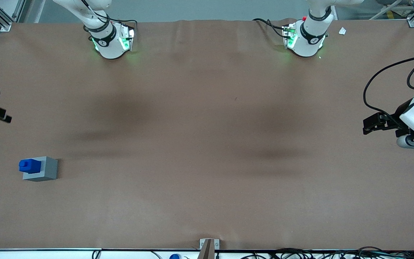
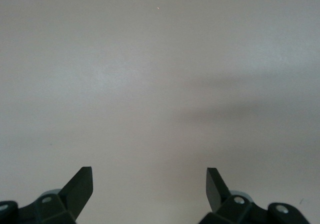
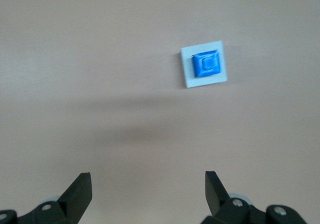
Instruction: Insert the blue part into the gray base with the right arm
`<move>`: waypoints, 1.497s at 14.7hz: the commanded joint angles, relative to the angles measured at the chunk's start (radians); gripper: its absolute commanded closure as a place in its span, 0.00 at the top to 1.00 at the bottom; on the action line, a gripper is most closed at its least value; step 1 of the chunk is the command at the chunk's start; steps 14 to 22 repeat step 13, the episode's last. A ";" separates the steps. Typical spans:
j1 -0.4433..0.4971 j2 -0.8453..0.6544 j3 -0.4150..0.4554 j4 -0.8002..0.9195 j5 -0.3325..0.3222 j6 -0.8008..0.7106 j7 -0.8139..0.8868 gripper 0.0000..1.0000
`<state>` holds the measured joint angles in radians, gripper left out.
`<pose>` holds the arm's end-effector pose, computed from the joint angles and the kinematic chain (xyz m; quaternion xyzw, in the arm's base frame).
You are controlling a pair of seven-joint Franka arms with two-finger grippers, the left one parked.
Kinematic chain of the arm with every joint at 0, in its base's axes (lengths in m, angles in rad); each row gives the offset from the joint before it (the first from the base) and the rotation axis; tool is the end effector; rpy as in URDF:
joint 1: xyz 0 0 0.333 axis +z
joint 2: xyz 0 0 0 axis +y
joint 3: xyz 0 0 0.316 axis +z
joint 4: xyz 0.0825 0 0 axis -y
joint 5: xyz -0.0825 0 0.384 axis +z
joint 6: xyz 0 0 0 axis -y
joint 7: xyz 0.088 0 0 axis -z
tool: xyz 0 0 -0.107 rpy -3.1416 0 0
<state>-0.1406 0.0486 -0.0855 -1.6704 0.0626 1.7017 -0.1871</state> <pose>0.5627 -0.1223 0.5613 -0.9993 0.0238 0.0024 0.0301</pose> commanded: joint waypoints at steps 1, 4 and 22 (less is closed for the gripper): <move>0.077 -0.133 0.003 -0.126 -0.010 -0.002 0.136 1.00; 0.140 -0.150 0.003 -0.123 -0.030 -0.005 0.210 1.00; 0.151 -0.125 0.001 -0.034 -0.040 -0.013 0.210 1.00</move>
